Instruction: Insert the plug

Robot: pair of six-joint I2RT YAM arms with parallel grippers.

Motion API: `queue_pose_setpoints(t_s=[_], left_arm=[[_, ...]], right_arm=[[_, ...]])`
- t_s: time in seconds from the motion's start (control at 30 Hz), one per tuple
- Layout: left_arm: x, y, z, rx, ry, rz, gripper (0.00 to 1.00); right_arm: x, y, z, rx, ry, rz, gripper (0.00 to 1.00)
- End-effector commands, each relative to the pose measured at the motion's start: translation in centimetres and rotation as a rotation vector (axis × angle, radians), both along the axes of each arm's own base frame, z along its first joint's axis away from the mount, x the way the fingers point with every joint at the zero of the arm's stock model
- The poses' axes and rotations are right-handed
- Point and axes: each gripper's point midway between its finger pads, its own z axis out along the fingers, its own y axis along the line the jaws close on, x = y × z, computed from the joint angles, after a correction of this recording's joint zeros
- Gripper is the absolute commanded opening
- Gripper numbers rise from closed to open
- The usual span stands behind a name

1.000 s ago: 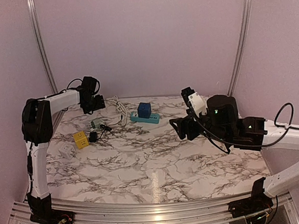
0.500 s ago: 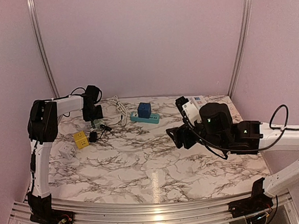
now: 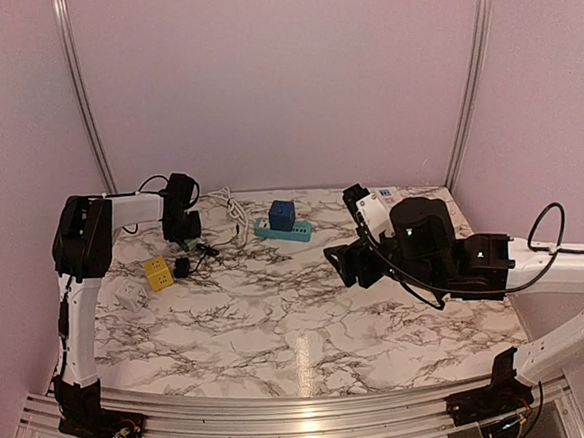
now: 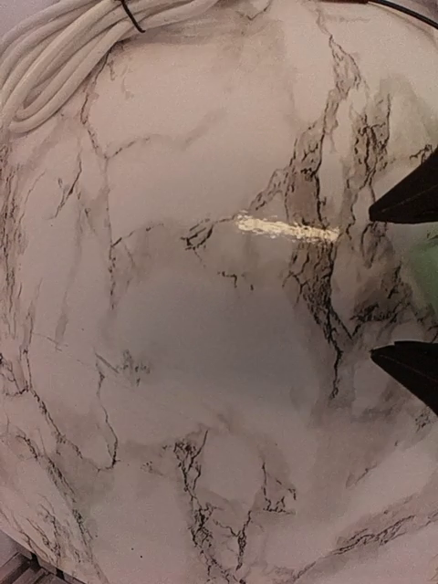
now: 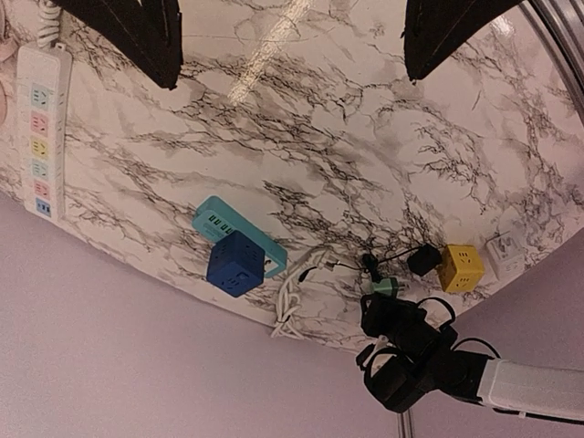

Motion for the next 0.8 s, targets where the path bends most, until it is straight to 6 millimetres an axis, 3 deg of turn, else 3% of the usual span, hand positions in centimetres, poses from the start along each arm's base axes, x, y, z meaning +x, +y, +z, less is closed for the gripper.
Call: queue_pose_setpoints(t_s=[0.0,0.47,0.77], left_arm=[[-3.0,-2.0,-1.5,-0.014,0.087,-0.078,0.45],[-9.4,-5.4,-1.5,-0.059,0.103,-0.143,0.46],[-14.8,-5.4,-1.5,-0.053,0.132,-0.143,0.46]], right_arm=[[0.1,0.4,1.1,0.005,-0.013,-0.004,0.80],[0.2,1.2,1.2,0.006,-0.014,0.018,0.80],[0.1,1.0,1.8,0.005,-0.026,0.020,0.80]])
